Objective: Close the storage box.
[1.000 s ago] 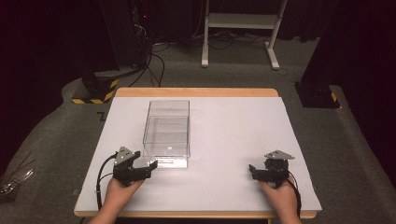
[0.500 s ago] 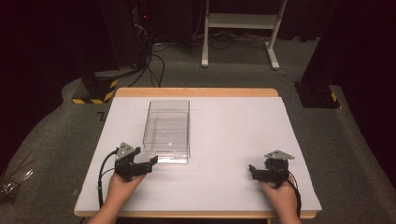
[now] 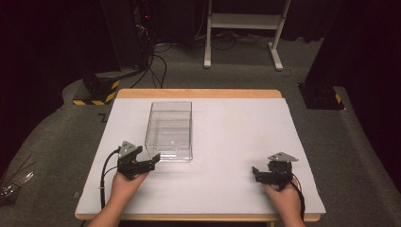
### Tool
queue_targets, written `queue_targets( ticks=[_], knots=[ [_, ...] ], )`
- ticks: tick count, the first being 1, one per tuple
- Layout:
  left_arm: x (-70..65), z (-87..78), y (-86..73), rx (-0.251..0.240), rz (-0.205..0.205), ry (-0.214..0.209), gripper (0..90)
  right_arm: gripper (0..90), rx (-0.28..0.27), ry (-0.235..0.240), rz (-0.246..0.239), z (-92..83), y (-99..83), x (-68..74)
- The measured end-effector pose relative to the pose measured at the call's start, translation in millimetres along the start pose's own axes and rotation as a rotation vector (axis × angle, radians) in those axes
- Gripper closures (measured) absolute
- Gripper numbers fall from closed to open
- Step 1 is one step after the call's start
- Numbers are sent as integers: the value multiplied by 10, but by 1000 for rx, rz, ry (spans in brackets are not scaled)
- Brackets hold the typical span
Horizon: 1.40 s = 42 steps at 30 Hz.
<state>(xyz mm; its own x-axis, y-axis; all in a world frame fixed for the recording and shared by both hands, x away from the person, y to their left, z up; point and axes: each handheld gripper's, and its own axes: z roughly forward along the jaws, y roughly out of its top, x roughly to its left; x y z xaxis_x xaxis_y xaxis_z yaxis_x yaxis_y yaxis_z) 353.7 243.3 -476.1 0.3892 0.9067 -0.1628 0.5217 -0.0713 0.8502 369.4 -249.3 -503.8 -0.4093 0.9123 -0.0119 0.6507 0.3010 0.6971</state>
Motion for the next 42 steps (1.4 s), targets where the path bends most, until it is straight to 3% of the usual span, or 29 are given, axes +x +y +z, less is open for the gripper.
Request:
queue_targets(
  ticks=[24, 42],
  knots=[
    [77, 186, 96, 1, -26, 57, 126, 91, -2, 1, -2, 1, 0, -4],
    [58, 299, 91, 25, -21, 63, 180, 91, -2, 1, -5, 2, 1, -6]
  ],
)
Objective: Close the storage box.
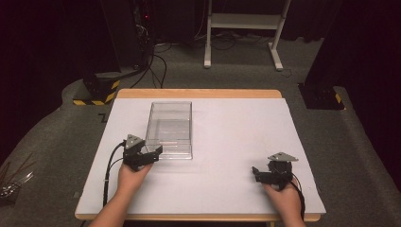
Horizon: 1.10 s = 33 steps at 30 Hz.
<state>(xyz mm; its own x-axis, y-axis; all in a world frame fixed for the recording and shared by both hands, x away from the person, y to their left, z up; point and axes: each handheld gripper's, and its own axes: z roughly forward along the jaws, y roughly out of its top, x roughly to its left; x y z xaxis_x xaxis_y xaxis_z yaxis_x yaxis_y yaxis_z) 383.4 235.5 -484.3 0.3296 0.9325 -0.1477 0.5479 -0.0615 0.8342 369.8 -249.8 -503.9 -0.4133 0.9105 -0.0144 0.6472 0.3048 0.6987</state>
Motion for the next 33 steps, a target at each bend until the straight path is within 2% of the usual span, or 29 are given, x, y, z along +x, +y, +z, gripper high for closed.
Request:
queue_targets(
  ticks=[2, 11, 18, 26, 31, 32, 33],
  knots=[
    [-1, -12, 0, 7, -5, -10, 209, 91, 1, 0, 3, -1, 0, 2],
    [-26, -120, -36, 18, 15, -46, 209, 91, 0, 0, 0, 0, 0, 0],
    [15, -189, -98, 29, 22, -50, 209, 91, 1, 0, 0, 0, 0, 1],
    [147, -381, -237, 35, 21, -68, 228, 91, 2, 0, 4, -1, 0, 3],
    [278, -512, -341, 58, 39, -38, 233, 91, 2, -1, 3, 0, 0, 3],
    [278, -512, -341, 58, 39, -38, 233, 91, 2, 0, 1, 0, 0, 2],
    [334, -558, -385, 66, 33, -29, 233, 91, 2, 0, 1, 0, 0, 2]
  ],
)
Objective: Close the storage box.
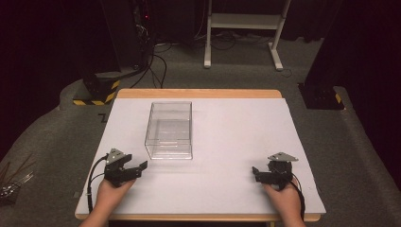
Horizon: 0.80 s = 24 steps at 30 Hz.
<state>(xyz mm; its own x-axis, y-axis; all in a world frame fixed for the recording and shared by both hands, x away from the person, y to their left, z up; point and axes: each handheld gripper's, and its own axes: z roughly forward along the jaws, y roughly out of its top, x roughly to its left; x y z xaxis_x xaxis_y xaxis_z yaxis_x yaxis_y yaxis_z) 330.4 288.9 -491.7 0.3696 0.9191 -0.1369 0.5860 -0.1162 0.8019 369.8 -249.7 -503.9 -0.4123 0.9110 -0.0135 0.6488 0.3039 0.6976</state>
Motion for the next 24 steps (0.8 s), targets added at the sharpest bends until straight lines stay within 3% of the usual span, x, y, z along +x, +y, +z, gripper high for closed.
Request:
queue_targets(
  ticks=[4, 6, 7, 10, 13, 15, 24],
  knots=[
    [107, -97, -115, 24, -7, 21, 233, 91, 1, 0, 2, 0, 0, 2],
    [138, -131, -168, 36, 20, 43, 232, 91, 0, -1, -1, 0, 0, 1],
    [158, -139, -194, 52, 52, 63, 230, 91, 1, -1, 3, 0, 0, 3],
    [198, -121, -228, 88, 60, 93, 207, 91, 1, -1, 2, 0, 0, 3],
    [183, -88, -228, 108, 67, 86, 191, 91, 2, -1, 2, 0, 0, 4],
    [130, -61, -231, 123, 115, 112, 151, 90, 2, -1, 2, 0, 0, 4],
    [134, -66, -240, 112, 105, 97, 170, 91, 1, -3, 1, 0, -2, 6]
  ],
)
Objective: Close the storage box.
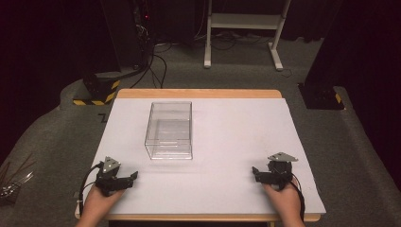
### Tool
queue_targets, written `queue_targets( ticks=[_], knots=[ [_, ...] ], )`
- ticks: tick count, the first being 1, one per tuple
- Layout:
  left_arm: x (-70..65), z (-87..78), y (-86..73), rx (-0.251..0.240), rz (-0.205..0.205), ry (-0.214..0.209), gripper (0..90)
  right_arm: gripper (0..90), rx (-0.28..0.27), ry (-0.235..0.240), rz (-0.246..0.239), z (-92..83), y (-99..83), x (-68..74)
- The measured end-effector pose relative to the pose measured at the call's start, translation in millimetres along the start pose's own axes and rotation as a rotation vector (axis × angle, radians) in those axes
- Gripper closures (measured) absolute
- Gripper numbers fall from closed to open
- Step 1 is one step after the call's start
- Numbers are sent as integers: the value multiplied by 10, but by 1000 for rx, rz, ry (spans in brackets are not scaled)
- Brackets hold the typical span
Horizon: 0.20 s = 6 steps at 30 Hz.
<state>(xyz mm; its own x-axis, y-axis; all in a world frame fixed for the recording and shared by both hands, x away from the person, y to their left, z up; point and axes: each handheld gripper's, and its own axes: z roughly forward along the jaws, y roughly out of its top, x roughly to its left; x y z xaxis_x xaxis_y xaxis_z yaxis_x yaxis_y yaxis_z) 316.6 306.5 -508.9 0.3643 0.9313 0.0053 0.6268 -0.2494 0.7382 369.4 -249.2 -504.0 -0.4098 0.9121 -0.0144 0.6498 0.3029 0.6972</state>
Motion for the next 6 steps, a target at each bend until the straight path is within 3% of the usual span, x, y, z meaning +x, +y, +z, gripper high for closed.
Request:
queue_targets(
  ticks=[6],
  knots=[
    [3, 2, 2, 3, 4, -6, 159, 92, -1, 0, 2, -2, -2, 2]
  ],
)
